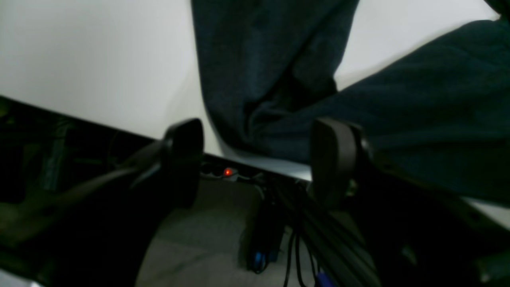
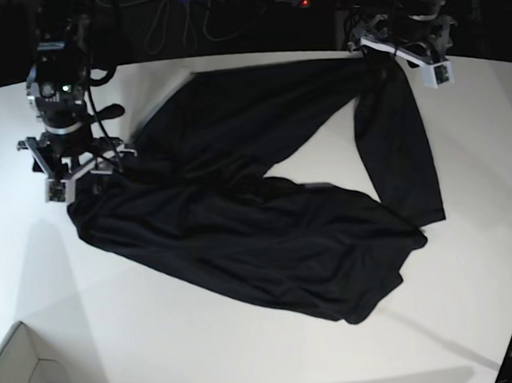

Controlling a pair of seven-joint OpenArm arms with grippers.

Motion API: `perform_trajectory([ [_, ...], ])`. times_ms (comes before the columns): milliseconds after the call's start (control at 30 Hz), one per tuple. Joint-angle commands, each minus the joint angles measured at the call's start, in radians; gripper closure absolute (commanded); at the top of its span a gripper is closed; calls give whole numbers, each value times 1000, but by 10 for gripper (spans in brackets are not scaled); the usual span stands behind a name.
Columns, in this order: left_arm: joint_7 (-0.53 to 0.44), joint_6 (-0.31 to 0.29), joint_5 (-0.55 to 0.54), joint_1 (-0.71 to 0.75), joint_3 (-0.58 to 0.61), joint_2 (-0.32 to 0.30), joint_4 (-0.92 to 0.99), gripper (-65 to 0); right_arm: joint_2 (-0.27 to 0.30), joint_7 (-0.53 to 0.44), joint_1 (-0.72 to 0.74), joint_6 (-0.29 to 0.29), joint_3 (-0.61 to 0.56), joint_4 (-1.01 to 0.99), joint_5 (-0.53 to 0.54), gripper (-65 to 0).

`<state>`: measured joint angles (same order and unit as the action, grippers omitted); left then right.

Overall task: Layout the t-shirt on the table in an organized manner, then fold the t-shirt properly
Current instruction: 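Release the shirt and raise both grippers to new positions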

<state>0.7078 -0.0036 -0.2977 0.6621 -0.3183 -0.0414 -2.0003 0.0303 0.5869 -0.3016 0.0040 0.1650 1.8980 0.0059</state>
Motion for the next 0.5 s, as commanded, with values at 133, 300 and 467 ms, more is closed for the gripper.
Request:
perform_trajectory([
  [133, -6, -2, -2, -92, -54, -4, -20, -413, 4, -11, -37, 3, -91, 42, -1, -347],
  [300, -6, -2, -2, -224, -121, -8, -3, -414, 1, -9, -31, 3, -181, 39, -1, -350],
  [467, -4, -2, 5, -321, -143, -10, 52, -414, -2, -9, 38, -3, -241, -73, -4, -351],
])
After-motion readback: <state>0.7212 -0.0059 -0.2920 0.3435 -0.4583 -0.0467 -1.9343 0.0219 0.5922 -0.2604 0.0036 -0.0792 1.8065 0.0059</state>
